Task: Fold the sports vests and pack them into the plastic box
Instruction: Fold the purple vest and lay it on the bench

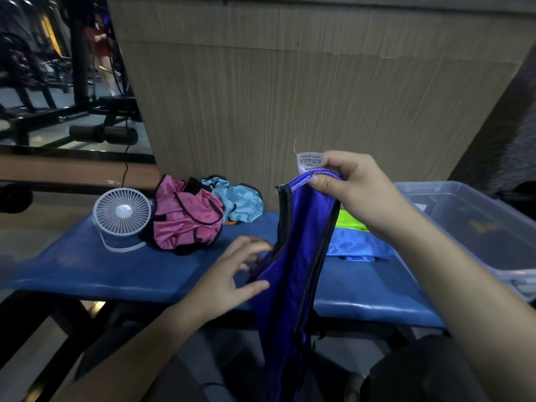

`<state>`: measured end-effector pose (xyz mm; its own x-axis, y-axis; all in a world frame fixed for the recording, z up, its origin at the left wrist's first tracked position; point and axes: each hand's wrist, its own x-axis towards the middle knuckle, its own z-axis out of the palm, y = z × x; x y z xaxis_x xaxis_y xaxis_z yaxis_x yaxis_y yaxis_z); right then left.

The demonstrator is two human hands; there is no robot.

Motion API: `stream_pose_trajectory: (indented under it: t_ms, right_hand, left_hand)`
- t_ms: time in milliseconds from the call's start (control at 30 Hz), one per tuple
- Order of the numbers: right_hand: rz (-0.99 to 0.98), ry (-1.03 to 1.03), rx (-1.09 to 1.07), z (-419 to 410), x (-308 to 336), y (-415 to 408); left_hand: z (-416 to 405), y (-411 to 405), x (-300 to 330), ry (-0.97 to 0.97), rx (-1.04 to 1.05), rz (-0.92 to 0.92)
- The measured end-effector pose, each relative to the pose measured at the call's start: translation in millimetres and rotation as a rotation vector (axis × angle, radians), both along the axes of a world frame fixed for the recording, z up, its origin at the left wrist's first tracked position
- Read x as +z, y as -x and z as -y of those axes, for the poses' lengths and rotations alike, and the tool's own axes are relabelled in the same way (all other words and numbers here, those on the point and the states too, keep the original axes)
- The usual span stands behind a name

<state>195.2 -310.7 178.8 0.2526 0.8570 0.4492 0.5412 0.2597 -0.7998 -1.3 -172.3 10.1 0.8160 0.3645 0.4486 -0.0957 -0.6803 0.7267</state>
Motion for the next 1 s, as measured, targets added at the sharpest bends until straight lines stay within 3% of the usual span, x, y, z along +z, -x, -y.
stream_pose_trajectory:
  t_ms: [100,200,267,333,400,633,767,1000]
  right_hand:
    - [-0.004,0.010,0.026,-1.1,-4.0,1.7]
    - [-0.006,0.009,0.055,-1.4,-4.9,5.3]
    - [-0.017,0.006,0.072,-1.9,-4.2,6.8]
    - [-0.012,0.016,0.082,-1.6,-3.1,7.9]
    - [0.053,0.029,0.061,0.0,-2.2,4.7]
    - [0.259,0.061,-0.159,4.1,4.1,-33.0]
    - [0.419,0.060,-0.298,0.2,4.0,-48.2]
    - [0.493,-0.004,-0.345,-6.0,14.7,-44.8]
  left_hand:
    - [3.5,-2.1,0.6,-0.104,0.017,0.026]
    - [9.5,-5.3,-0.6,-0.020,0.103,0.026]
    - [8.2,-8.4,-1.8,0.077,0.143,-0.105]
    - [0.8,-12.0,-9.2,0.058,0.150,-0.263]
    - [-9.7,-11.4,-17.1,0.040,0.193,-0.305]
    - [-39.6,3.2,-2.1,0.319,0.209,-0.147]
    - [-46.6,3.0,5.5,0.295,0.238,-0.139]
    - [-53.6,1.7,10.8,0.310,0.229,-0.132]
